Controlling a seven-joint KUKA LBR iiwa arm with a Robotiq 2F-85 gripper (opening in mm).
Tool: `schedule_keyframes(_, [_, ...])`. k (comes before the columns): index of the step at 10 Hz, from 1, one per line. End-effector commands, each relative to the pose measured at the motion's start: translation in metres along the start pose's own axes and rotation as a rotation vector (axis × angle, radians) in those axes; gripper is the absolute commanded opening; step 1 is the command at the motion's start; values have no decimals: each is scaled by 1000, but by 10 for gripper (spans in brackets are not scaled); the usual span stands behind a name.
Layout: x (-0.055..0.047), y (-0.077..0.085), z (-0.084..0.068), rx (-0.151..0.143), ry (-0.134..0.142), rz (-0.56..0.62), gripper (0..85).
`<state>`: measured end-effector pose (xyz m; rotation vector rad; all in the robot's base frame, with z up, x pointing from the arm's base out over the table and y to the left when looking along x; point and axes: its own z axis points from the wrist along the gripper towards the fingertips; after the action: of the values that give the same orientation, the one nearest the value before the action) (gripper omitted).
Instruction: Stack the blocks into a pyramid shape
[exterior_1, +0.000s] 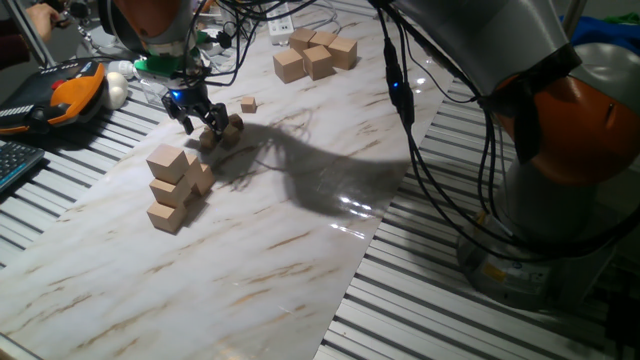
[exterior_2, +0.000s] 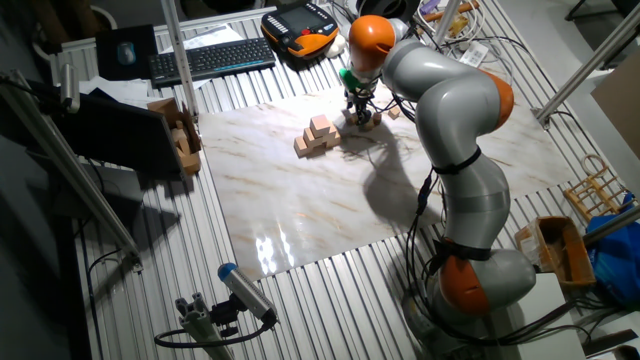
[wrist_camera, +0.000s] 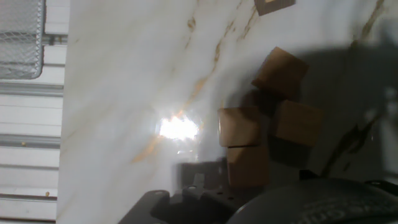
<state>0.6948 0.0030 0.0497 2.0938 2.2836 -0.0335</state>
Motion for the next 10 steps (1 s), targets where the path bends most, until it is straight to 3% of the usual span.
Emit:
schedule_keyframes(1, [0,0,0,0,-1,0,680])
schedule_keyframes(6, [0,0,1,-1,8,-8,680])
schedule_keyframes(8, [0,0,1,16,59,-11,680])
schedule_keyframes(9, [0,0,1,6,44,-27,680])
schedule_keyframes(10, [0,0,1,3,4,-43,680])
